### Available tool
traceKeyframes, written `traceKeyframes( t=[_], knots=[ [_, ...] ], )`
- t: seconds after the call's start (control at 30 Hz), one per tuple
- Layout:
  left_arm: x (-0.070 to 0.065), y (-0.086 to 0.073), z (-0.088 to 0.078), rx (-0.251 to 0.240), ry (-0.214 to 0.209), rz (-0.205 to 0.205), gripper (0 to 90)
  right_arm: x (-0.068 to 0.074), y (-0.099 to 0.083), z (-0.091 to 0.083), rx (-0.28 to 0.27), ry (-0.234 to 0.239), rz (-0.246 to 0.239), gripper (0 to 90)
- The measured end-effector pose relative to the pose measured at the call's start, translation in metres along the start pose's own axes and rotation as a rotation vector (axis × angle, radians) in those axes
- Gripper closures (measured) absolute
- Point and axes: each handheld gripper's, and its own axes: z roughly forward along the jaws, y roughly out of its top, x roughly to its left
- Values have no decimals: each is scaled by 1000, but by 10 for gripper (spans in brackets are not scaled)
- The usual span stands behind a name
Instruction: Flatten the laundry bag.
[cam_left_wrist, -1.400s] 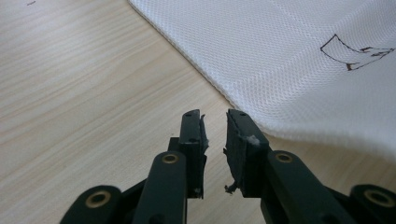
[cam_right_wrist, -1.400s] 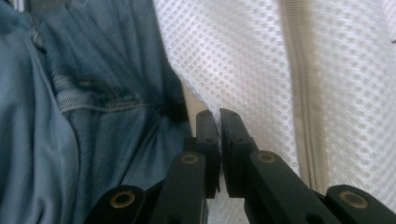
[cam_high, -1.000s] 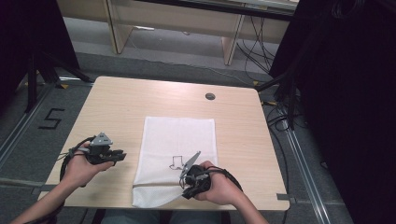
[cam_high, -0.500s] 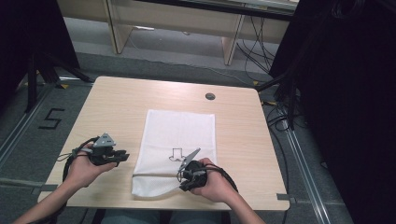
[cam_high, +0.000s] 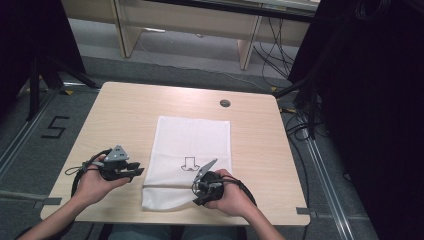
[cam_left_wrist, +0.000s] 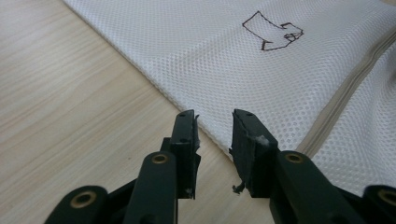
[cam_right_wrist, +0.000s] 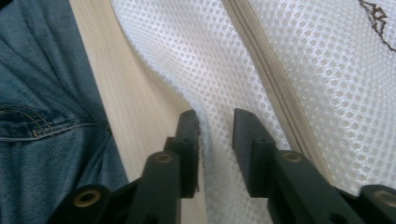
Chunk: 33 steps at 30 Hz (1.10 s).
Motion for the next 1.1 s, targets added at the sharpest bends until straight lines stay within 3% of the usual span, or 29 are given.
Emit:
traceKeyframes(
  t=[0.13, 0.2, 0.3, 0.33, 0.37, 0.43, 0.6, 0.7, 0.8, 0.83, 0.9, 0.93, 0.97, 1.0, 1.03, 1.1],
  knots=[
    [-4, 1, 1, -8, -14, 33, 657, 2, -1, -14, -68, 11, 48, 610],
    [-8, 1, 3, -13, -23, 26, 642, -2, -2, -22, -103, -19, 60, 591],
    [-10, 2, 4, -15, -38, 54, 621, -13, -8, -34, -151, -60, 105, 594],
    [-12, 2, 5, -12, -44, 41, 618, -18, -12, -37, -151, -85, 125, 608],
    [-12, 2, 5, -9, -54, 57, 615, -23, -18, -41, -142, -122, 156, 635],
    [-14, 1, 8, -14, -80, 3, 612, -30, -28, -46, -120, -169, 213, 693],
    [-17, 1, 10, 12, -91, 69, 657, -52, -59, -54, -36, -251, 330, 869],
    [-22, 2, 9, 12, -98, 102, 710, -56, -63, -55, -26, -251, 362, 900],
    [-26, 3, 11, 16, -123, 123, 781, -59, -68, -52, 23, -246, 409, 900],
    [-29, 2, 13, 16, -132, 101, 785, -60, -69, -51, 34, -237, 409, 900],
    [-31, 1, 16, 43, -144, 116, 795, -60, -69, -45, 36, -223, 382, 900],
    [-31, 0, 18, 58, -145, 124, 797, -58, -68, -43, 48, -210, 406, 900],
    [-30, 0, 19, 75, -148, 147, 797, -58, -68, -41, 49, -213, 380, 900],
    [-30, -1, 21, 94, -152, 138, 797, -57, -67, -40, 54, -214, 380, 900],
    [-29, -1, 21, 104, -155, 156, 795, -57, -66, -40, 58, -217, 374, 900],
    [-28, -3, 23, 121, -159, 138, 790, -57, -65, -39, 57, -216, 378, 900]
  ],
)
